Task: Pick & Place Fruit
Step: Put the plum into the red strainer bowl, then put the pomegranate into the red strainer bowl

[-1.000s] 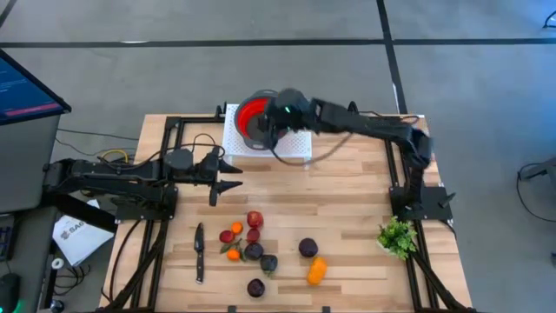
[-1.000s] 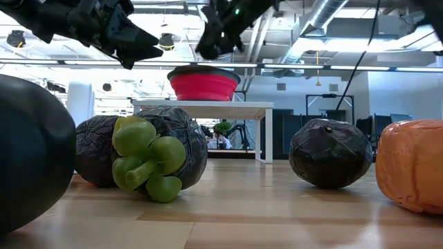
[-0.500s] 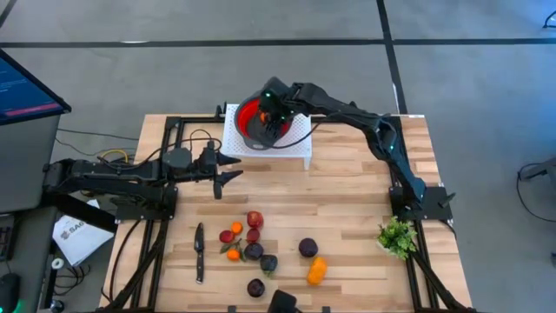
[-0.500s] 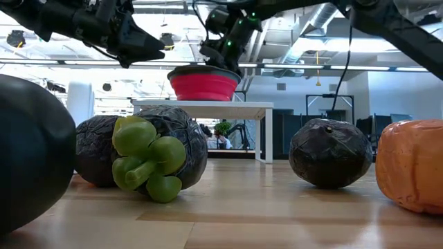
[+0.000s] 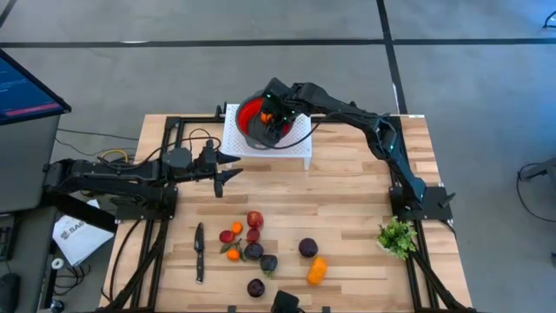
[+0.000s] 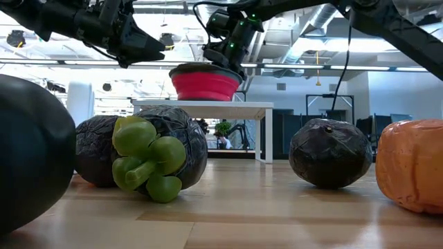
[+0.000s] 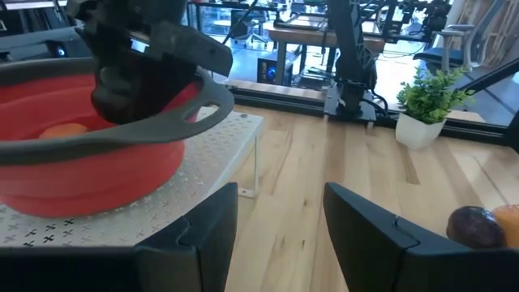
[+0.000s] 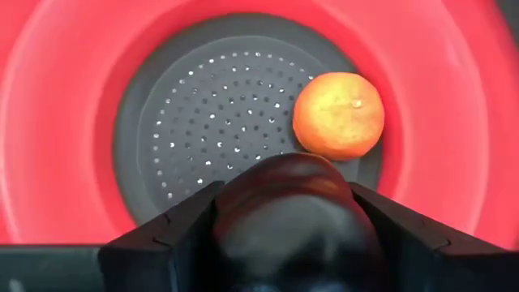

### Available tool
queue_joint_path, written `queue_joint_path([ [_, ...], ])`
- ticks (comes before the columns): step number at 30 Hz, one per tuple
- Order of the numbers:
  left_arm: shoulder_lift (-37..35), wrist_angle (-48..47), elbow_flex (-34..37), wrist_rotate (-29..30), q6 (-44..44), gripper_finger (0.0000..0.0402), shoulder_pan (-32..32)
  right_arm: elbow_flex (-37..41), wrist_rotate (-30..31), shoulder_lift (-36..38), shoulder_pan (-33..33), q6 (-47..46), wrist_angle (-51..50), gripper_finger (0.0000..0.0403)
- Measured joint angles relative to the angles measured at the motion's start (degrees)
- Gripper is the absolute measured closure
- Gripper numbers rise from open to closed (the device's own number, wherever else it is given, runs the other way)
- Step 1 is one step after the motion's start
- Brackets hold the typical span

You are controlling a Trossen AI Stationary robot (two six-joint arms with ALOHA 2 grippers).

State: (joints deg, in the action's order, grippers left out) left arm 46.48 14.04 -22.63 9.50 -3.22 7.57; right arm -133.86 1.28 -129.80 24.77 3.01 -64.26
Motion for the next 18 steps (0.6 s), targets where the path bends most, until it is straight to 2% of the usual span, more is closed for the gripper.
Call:
queue_joint_path([
  [9,0.0,0.22,-0.02,0.0,0.0,0.0225,0.0,0.0,0.0,0.0,0.0,0.5,0.1,0.0129],
  [18,0.0,0.22,-0.02,-0.05,-0.02,0.0225,0.0,-0.02,0.07,1.22,0.0,0.48,3.22,0.0126],
])
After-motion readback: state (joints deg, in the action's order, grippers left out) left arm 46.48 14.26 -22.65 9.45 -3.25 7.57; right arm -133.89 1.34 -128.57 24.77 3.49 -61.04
